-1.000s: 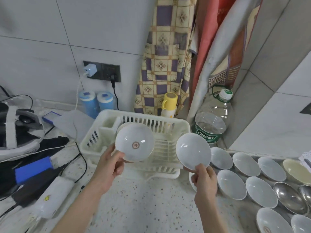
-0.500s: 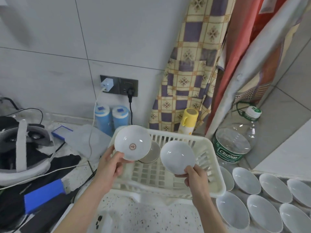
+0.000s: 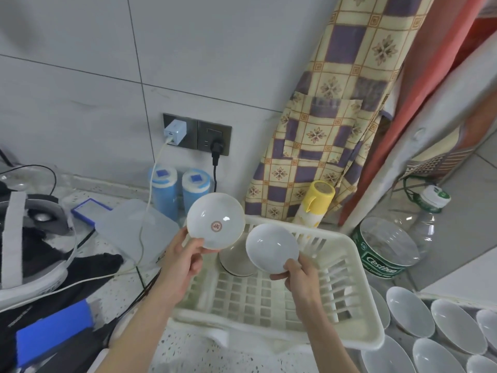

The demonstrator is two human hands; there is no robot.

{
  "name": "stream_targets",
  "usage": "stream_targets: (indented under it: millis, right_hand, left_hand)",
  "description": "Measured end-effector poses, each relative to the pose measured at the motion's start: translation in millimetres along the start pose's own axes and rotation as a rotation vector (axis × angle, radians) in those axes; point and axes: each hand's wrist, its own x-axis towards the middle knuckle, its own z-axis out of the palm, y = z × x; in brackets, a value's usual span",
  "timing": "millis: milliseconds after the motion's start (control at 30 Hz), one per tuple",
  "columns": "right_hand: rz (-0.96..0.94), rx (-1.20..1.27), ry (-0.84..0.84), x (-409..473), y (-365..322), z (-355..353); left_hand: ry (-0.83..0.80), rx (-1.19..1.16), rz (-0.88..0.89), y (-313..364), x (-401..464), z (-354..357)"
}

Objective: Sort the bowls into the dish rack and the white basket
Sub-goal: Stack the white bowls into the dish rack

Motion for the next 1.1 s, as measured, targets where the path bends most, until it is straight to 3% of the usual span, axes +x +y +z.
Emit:
stream_targets:
  millis: [367, 767, 1100]
  right_hand:
    - [0.066, 0.019, -0.125, 27, 9, 35]
    - [0.147, 0.027, -0.225, 39, 14, 42]
    - [0.021, -0.186, -0.235, 41, 23, 38]
  left_hand:
    - [-0.020, -0.083, -0.044, -1, 3, -7]
    - [-0.008, 0.087, -0.077, -2, -2, -5]
    - [0.009, 0.121, -0.085, -2, -3, -3]
